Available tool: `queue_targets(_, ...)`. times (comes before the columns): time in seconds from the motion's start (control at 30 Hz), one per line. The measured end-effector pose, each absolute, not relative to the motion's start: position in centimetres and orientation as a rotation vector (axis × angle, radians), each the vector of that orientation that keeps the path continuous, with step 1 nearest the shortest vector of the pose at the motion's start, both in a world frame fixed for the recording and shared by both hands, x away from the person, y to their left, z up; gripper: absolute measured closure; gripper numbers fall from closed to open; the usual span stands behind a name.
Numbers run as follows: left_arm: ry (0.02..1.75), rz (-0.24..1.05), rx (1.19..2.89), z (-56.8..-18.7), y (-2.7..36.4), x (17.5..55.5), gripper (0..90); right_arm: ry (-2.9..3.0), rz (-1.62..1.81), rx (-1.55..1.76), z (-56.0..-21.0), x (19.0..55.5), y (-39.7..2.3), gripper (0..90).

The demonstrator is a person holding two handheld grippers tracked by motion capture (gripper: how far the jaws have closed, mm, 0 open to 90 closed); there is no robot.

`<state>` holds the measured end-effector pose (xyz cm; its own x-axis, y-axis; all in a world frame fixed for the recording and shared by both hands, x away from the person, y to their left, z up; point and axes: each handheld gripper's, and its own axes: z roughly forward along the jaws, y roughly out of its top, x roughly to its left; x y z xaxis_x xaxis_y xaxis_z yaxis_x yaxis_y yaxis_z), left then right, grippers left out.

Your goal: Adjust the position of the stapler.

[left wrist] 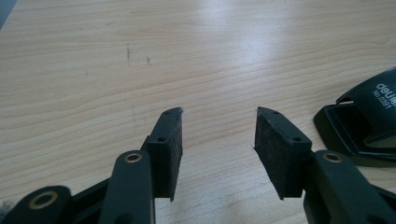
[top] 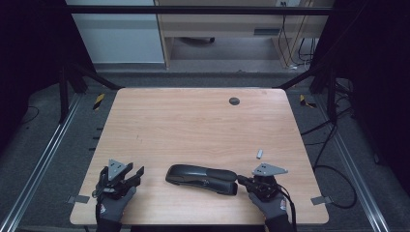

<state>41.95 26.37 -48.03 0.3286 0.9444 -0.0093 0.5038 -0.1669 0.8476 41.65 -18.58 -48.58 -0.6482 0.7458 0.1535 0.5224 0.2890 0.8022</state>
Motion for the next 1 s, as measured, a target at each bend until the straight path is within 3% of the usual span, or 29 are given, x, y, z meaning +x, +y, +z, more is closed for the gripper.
queue_targets(1.0, 1.269, 0.741, 1.816, -47.9, 26.0, 41.8, 52.1, 2.492, 1.301, 1.072, -50.3, 39.5, -15.4, 90.0)
